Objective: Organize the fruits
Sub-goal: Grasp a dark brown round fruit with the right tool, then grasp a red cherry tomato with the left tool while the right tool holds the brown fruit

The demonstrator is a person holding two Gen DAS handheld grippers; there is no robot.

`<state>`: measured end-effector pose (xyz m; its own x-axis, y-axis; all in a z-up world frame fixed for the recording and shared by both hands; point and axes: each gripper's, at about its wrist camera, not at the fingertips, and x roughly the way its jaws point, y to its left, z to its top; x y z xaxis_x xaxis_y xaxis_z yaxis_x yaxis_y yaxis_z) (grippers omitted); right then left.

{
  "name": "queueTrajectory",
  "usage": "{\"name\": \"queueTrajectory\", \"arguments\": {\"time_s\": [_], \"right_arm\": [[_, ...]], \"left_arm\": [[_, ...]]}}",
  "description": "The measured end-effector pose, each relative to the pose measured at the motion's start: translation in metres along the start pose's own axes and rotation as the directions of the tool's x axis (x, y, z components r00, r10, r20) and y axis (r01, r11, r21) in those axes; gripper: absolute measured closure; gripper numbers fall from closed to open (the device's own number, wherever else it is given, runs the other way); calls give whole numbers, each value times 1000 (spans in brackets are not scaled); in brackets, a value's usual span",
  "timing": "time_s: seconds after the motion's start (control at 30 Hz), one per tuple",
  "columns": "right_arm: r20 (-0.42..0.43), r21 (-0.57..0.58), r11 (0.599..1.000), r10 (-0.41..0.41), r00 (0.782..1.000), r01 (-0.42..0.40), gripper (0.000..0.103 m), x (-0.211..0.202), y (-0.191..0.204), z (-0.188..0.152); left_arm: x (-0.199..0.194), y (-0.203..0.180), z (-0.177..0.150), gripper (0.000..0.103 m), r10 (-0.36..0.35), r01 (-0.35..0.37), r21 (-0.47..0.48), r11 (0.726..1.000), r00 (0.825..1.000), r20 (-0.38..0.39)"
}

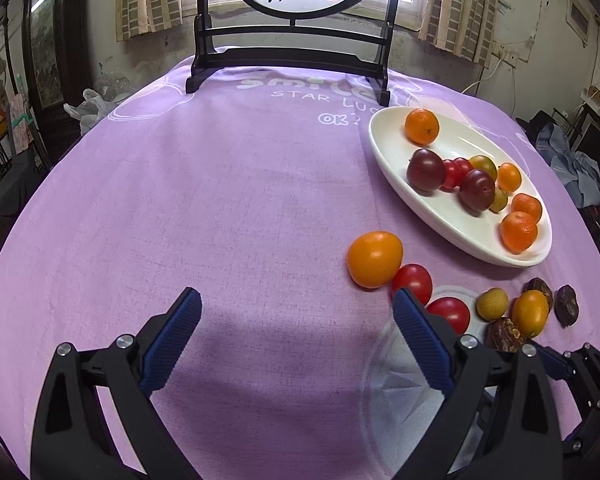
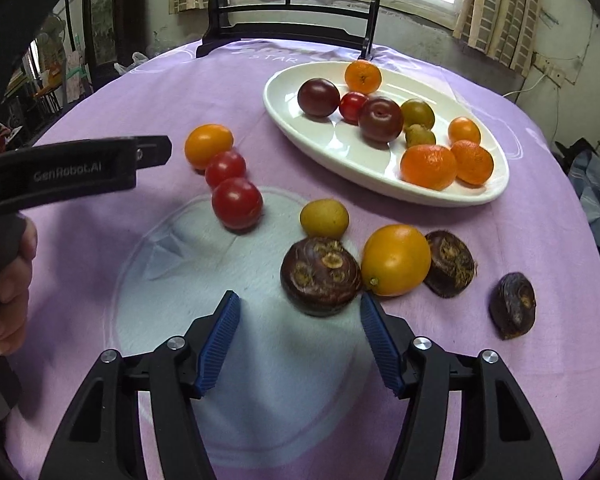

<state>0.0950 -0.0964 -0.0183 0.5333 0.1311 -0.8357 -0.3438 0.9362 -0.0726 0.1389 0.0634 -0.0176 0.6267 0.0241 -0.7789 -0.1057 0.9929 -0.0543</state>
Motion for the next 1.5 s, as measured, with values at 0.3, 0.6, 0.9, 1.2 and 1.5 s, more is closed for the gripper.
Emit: {"name": "queueTrajectory", "arguments": {"time_s": [0.3, 0.6, 0.9, 1.2, 1.5], "right_arm": [[10, 25, 1000, -5, 1000, 5, 62, 5, -3, 11], [83, 112, 987, 104, 991, -113, 63, -21, -38, -6], [142, 146, 981, 108, 984, -129, 63, -35, -52, -12], [202, 162, 974, 125, 971, -159, 63, -53, -59, -17], [275, 193, 955, 166, 947, -223, 63, -71, -69, -23]], "left_arm": [[2, -2, 0, 9, -4, 4, 8, 1000, 1000, -9], [0, -18, -10, 9, -26, 27, 76, 997, 1000, -9], [-1, -52, -26, 14, -86, 90, 210, 974, 996, -27], [3, -59, -31, 44, -116, 125, 219, 968, 992, -55], [14, -79, -28, 61, -112, 131, 202, 971, 988, -104]]}}
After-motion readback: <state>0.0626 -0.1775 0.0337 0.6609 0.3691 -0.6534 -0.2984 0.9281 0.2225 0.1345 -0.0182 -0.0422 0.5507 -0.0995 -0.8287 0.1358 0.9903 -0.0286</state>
